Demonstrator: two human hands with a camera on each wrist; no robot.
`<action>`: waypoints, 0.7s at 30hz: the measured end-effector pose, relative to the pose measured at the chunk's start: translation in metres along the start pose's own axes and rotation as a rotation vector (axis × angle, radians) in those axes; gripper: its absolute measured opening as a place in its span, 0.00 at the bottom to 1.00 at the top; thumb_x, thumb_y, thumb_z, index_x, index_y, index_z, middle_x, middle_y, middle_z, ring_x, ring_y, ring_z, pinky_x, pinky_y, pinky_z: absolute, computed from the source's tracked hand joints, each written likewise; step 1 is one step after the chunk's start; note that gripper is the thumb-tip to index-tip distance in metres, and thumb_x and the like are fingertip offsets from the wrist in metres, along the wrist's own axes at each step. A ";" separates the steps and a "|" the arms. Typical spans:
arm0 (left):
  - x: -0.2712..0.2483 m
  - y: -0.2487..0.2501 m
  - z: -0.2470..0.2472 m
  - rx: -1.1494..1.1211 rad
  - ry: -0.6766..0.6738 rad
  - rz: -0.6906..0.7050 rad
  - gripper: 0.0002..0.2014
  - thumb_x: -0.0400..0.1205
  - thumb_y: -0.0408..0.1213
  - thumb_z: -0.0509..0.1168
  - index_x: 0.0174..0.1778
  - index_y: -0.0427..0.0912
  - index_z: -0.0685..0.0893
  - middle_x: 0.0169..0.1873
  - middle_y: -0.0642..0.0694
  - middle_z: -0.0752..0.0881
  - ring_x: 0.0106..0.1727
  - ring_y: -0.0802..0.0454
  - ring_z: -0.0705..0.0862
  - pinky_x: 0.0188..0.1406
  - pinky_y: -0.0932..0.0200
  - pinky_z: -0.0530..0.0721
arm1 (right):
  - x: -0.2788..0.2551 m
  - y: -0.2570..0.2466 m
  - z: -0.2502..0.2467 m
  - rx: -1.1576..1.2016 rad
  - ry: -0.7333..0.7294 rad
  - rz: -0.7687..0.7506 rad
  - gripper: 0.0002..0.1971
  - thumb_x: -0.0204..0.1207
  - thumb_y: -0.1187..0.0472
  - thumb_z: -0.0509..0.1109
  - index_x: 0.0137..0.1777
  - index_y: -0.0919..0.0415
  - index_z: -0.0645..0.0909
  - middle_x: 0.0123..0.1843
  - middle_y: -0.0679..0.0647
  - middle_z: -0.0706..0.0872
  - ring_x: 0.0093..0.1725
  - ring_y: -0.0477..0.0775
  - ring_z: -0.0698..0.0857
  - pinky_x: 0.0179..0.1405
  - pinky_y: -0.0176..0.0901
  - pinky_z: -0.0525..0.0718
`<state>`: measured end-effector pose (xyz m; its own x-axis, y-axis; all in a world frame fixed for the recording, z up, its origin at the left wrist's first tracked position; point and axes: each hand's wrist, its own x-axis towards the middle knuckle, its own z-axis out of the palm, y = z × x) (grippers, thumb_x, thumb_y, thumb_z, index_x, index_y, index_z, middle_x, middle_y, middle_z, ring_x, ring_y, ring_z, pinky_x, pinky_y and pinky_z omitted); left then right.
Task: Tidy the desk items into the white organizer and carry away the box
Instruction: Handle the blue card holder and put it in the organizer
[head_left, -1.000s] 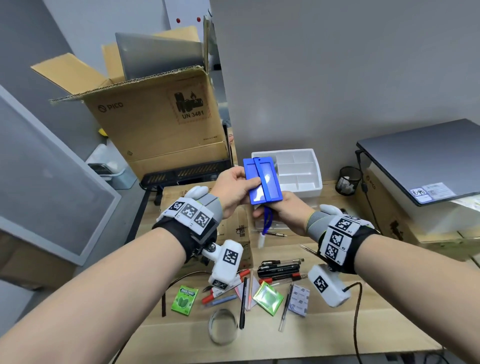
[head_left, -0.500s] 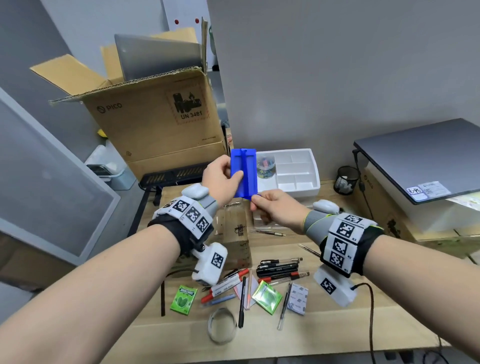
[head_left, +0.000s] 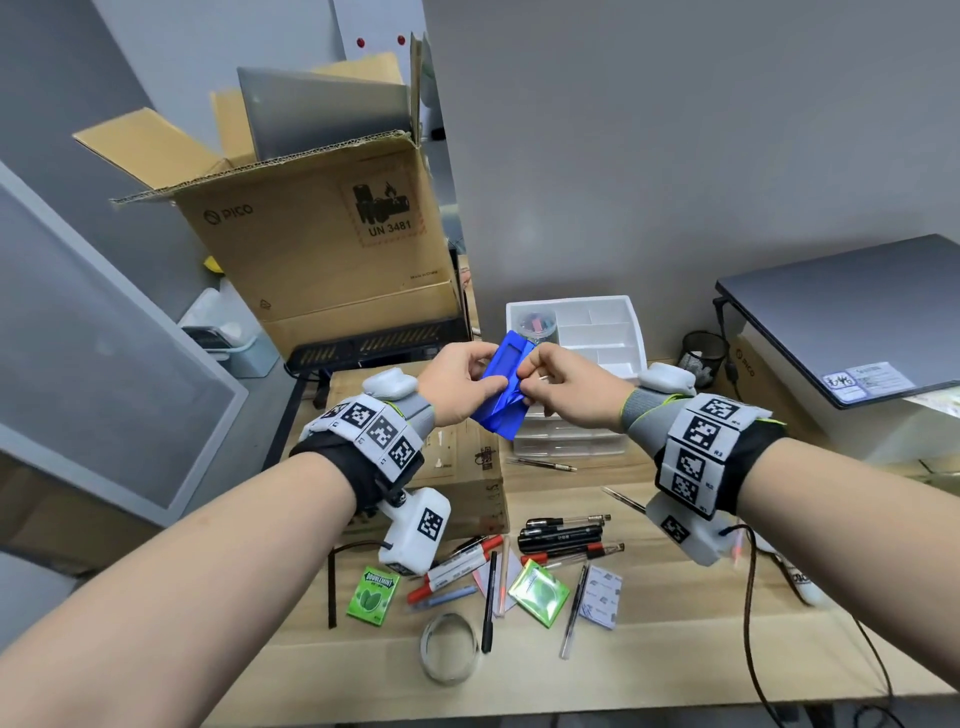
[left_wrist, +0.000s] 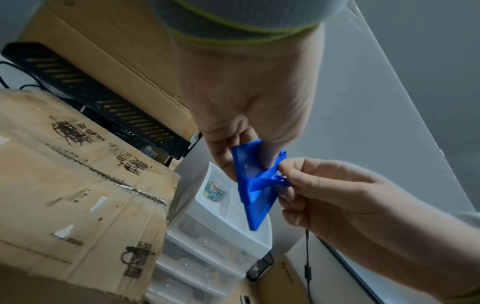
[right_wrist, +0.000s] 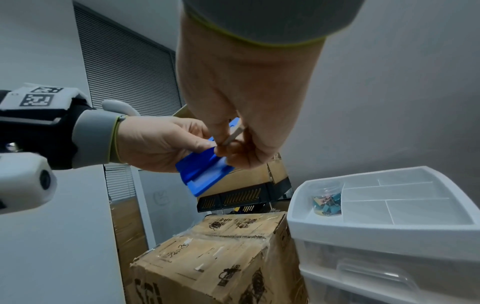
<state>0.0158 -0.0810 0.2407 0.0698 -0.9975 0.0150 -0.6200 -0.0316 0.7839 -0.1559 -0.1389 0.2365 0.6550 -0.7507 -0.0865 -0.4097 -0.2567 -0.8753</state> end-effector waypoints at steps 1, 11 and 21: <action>-0.001 -0.002 0.000 0.006 -0.016 -0.003 0.14 0.78 0.31 0.65 0.57 0.46 0.87 0.42 0.45 0.92 0.39 0.54 0.87 0.51 0.48 0.86 | 0.001 0.000 0.000 0.014 -0.028 0.013 0.05 0.81 0.67 0.65 0.55 0.61 0.73 0.40 0.53 0.84 0.38 0.49 0.82 0.39 0.44 0.82; -0.007 0.000 0.005 -0.130 -0.016 -0.017 0.20 0.83 0.29 0.61 0.70 0.48 0.82 0.54 0.46 0.91 0.56 0.47 0.90 0.60 0.44 0.86 | 0.022 0.020 0.003 0.021 0.362 0.190 0.29 0.56 0.52 0.88 0.55 0.56 0.78 0.45 0.56 0.88 0.48 0.56 0.88 0.57 0.54 0.86; -0.005 0.004 -0.007 -0.122 -0.083 -0.034 0.26 0.83 0.31 0.64 0.75 0.56 0.72 0.55 0.44 0.90 0.50 0.51 0.90 0.52 0.50 0.89 | 0.011 0.016 -0.006 0.545 0.002 0.109 0.04 0.75 0.70 0.76 0.48 0.66 0.85 0.43 0.61 0.90 0.41 0.52 0.89 0.45 0.42 0.91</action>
<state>0.0187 -0.0755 0.2483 0.0212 -0.9979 -0.0606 -0.5185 -0.0628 0.8528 -0.1594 -0.1546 0.2243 0.6261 -0.7563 -0.1895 -0.0868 0.1739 -0.9809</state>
